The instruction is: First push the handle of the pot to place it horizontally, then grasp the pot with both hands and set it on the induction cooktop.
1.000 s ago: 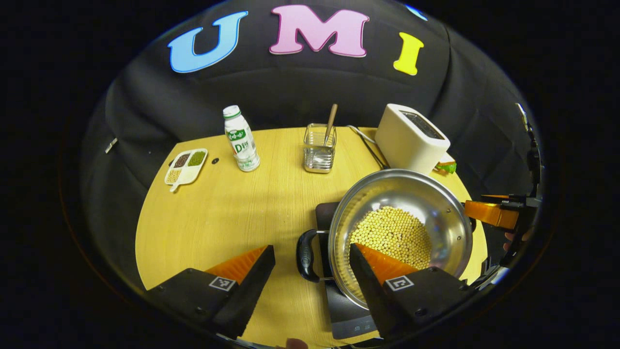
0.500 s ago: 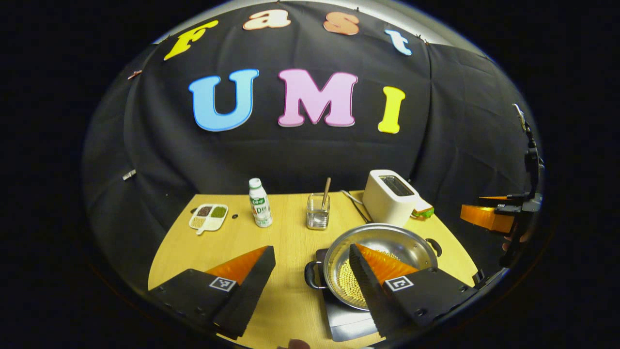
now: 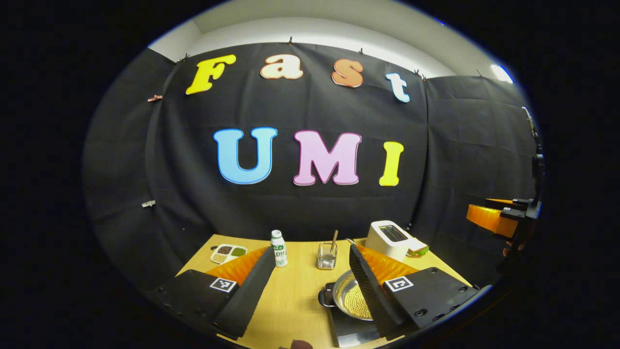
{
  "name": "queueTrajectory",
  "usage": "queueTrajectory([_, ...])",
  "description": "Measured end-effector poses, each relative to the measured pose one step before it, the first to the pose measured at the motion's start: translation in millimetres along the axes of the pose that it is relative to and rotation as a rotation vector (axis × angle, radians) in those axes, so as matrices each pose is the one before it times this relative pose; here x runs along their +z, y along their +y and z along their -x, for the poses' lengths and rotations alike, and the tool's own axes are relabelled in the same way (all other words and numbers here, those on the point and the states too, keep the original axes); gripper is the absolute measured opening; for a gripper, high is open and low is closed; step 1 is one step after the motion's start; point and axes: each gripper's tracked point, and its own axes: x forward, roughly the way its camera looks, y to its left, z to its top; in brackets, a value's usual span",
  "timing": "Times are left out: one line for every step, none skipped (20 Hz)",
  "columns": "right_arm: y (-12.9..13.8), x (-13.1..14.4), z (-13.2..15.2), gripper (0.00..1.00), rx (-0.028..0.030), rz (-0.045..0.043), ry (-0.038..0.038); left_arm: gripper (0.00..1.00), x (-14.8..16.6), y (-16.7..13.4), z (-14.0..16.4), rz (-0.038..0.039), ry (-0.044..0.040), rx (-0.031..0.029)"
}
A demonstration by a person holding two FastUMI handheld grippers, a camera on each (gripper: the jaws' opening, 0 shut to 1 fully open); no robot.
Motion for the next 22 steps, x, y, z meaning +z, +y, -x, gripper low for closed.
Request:
queueTrajectory([6.08,9.36,6.66,0.98,0.00648,0.00189,-0.02560,0.95,11.09,1.95,7.11,0.02882,-0.02808,0.00002])
queueTrajectory([5.62,9.24,6.88,0.98,0.00387,0.00543,-0.02581,0.95,10.14,5.05,7.56,0.01741,-0.02959,0.00529])
queueTrajectory([5.16,9.69,4.64,0.98,0.00490,0.00960,-0.03111,0.95,7.40,7.03,5.61,-0.00291,-0.01997,0.01114])
queueTrajectory([4.77,11.39,5.11,0.98,0.00241,0.01390,-0.03664,0.95,3.55,8.18,4.78,-0.01536,-0.01344,0.01155])
queueTrajectory([4.35,9.45,4.22,1.00,-0.00361,0.01471,-0.03404,0.95,4.73,6.35,5.46,-0.01448,-0.00849,0.01023])
queueTrajectory([4.21,8.23,5.14,0.98,0.00183,0.01004,-0.02337,0.95,1.51,2.61,4.85,-0.01158,-0.00770,0.00843])
queueTrajectory([3.59,0.11,3.18,0.96,-0.00473,0.00440,-0.01222,0.95,3.60,3.35,4.38,-0.01266,-0.01090,0.00938])
queueTrajectory([2.36,-0.92,1.96,0.96,-0.00160,0.00366,0.00043,0.95,3.73,3.47,4.13,-0.01335,-0.01183,0.00674])
queueTrajectory([1.29,-3.48,1.17,0.96,-0.00512,0.00315,0.00607,0.95,2.63,2.07,3.70,-0.01230,-0.00863,0.00148])
queueTrajectory([0.60,-0.92,0.42,0.96,-0.00465,0.00140,0.00363,0.95,-0.90,0.03,3.36,-0.00503,-0.00165,0.00032])
queueTrajectory([2.20,0.87,-1.00,0.96,-0.00240,-0.00174,0.00129,0.95,-2.01,0.72,2.42,0.00133,-0.00378,-0.00055])
queueTrajectory([0.17,1.46,0.11,0.96,-0.00420,-0.00618,-0.00206,0.95,0.47,0.44,2.31,0.00677,-0.00168,-0.00098])
queueTrajectory([-0.32,2.27,-0.36,0.96,-0.00154,-0.00833,-0.00224,0.96,-0.21,0.29,2.39,0.00830,-0.00140,0.00097])
queueTrajectory([-0.23,0.16,-1.20,0.96,-0.00396,-0.00674,-0.00055,0.95,-0.47,2.55,-1.10,0.00568,-0.00306,0.00673])
queueTrajectory([-0.92,-1.27,-1.21,0.96,-0.00206,-0.00335,0.00303,0.95,1.47,3.58,-0.15,-0.00078,-0.00484,0.00711])
queueTrajectory([0.14,-1.19,0.46,0.96,-0.00210,-0.00031,0.00460,0.95,0.44,1.75,2.04,-0.00562,-0.00179,0.00455])
queueTrajectory([0.28,-1.74,1.14,0.96,-0.00188,0.00199,0.00507,0.95,1.11,1.23,0.04,-0.00847,-0.00269,-0.00008])
queueTrajectory([-0.26,-0.65,-0.31,0.96,-0.00146,0.00268,0.00304,0.95,1.31,-0.12,0.47,-0.00635,-0.00027,-0.00086])
queueTrajectory([0.46,-0.39,-0.36,0.96,-0.00231,0.00120,0.00176,0.95,-1.78,-1.12,-0.42,-0.00219,0.00278,-0.00320])
queueTrajectory([0.80,0.06,0.16,0.96,-0.00013,0.00094,0.00131,0.95,-0.16,-0.40,-0.34,0.00185,0.00160,-0.00231])
queueTrajectory([-0.48,0.17,-0.27,0.96,-0.00093,0.00171,0.00129,0.95,0.03,-0.10,-0.25,0.00298,0.00185,0.00038])
queueTrajectory([-0.02,-0.56,-0.22,0.92,0.00038,0.00218,0.00239,0.95,-0.33,0.23,0.62,0.00202,0.00160,0.00209])
